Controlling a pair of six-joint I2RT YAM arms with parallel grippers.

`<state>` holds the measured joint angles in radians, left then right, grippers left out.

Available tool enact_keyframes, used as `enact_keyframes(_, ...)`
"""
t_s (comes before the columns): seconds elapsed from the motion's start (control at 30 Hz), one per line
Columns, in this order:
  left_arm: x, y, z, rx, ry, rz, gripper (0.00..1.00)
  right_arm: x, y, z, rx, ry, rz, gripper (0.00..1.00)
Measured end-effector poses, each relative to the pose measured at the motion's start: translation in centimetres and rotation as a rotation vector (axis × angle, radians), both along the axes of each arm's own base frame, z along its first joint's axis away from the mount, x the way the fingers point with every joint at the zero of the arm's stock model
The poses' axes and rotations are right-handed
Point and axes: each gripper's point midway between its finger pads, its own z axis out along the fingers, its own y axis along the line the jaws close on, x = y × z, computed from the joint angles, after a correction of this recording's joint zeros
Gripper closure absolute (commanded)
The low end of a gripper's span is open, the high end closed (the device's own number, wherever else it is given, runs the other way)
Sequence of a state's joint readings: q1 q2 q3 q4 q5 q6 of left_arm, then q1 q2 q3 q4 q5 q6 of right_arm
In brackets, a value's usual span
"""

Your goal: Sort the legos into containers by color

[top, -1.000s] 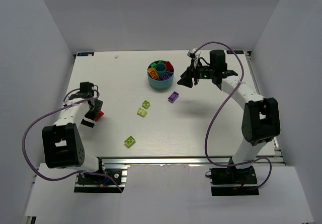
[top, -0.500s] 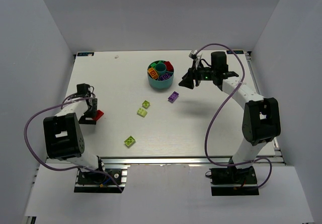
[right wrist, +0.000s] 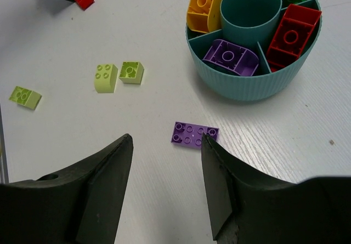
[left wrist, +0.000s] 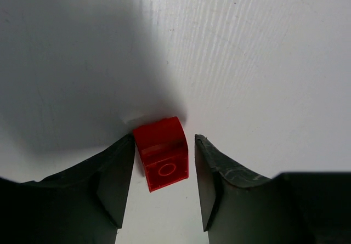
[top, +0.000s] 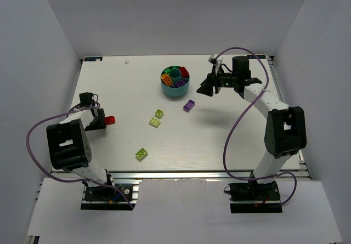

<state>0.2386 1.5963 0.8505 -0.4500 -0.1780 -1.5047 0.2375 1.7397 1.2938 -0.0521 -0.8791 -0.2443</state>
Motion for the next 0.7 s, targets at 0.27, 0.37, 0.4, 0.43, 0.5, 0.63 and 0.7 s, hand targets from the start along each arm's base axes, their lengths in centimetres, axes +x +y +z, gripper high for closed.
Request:
enact_keyframes(0.27, 0.8, -0.7, 0.0, -0.023, -0.016, -0.068, 0.62, 0.0, -0.1, -0.1, -0.001, 0.001, 0.000, 0.41)
enact_keyframes(0.37, 0.9, -1.0, 0.0, -0.019, -0.017, -0.121, 0.71, -0.2, -0.1, -0.2, 0.000, 0.003, 0.008, 0.41)
enact_keyframes(0.4, 0.9, -1.2, 0.1, -0.017, -0.018, -0.150, 0.73, -0.3, -0.1, -0.3, -0.001, 0.003, 0.015, 0.41)
enact_keyframes(0.43, 0.9, -1.4, 0.1, -0.017, -0.021, -0.183, 0.75, -0.6, 0.0, -0.4, -0.002, 0.005, 0.027, 0.41)
enact_keyframes(0.5, 1.0, -1.9, 0.2, -0.019, -0.030, -0.247, 0.84, -1.3, 0.1, -0.7, -0.005, 0.016, 0.059, 0.41)
enact_keyframes(0.63, 1.2, -3.8, 1.6, -0.033, -0.118, -0.401, 0.90, -2.8, 0.7, -1.3, -0.027, 0.026, 0.116, 0.40)
enact_keyframes(0.7, 1.5, -5.1, 3.4, -0.026, -0.195, -0.483, 0.92, -3.3, 1.2, -1.3, -0.032, 0.030, 0.135, 0.40)
